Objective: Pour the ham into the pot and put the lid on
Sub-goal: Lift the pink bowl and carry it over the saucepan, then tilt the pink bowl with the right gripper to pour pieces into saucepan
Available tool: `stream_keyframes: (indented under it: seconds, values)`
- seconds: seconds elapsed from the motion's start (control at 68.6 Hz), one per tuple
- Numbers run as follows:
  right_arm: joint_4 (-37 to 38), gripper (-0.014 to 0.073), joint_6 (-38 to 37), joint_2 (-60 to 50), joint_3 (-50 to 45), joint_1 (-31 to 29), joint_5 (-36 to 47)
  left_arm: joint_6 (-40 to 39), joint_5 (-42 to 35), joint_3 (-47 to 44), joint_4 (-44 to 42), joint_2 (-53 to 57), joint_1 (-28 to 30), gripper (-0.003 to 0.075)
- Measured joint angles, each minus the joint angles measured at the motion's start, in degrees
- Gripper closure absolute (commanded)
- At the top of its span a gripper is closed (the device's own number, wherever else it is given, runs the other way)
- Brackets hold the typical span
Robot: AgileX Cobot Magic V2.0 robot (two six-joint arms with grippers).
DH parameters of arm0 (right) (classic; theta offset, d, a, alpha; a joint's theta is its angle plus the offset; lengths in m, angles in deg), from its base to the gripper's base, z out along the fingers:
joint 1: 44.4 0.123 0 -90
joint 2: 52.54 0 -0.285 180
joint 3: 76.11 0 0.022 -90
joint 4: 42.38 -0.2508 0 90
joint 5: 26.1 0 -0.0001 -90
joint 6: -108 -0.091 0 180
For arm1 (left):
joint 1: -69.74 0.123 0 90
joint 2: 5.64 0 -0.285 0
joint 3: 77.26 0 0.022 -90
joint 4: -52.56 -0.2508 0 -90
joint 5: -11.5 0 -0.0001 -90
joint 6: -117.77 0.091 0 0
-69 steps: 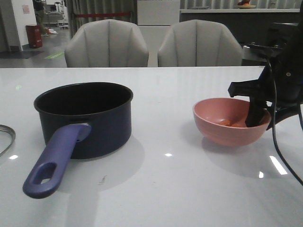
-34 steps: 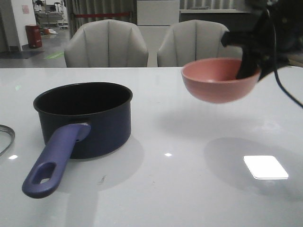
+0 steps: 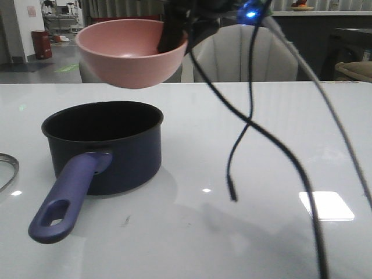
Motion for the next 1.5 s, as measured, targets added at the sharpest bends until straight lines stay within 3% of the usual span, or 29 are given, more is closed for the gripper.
stream_keyframes:
  seconds: [0.248,0.613,0.817,0.948,1.269,1.502]
  values:
    - [1.3,0.0454,0.4,1.7,-0.9,1.0,13.2,0.0,0.0,0.0,0.0,0.0,0.0,0.0115]
    - [9.6,0.0454,5.0,-3.8,-25.0,5.1,57.7,0.0,0.0,0.0,0.0,0.0,0.0,0.0115]
    - [16.9,0.0454,7.3,-2.4,-31.4,5.2,75.5,0.0,0.0,0.0,0.0,0.0,0.0,0.0115]
    - [22.0,0.0454,14.1,-0.9,-33.5,5.2,86.2,0.0,0.0,0.0,0.0,0.0,0.0,0.0115]
    - [24.3,0.0454,34.2,4.1,-34.7,5.4,105.5,0.0,0.0,0.0,0.0,0.0,0.0,0.0115]
    - [24.3,0.0454,40.0,6.2,-34.9,5.4,108.4,0.0,0.0,0.0,0.0,0.0,0.0,0.0115]
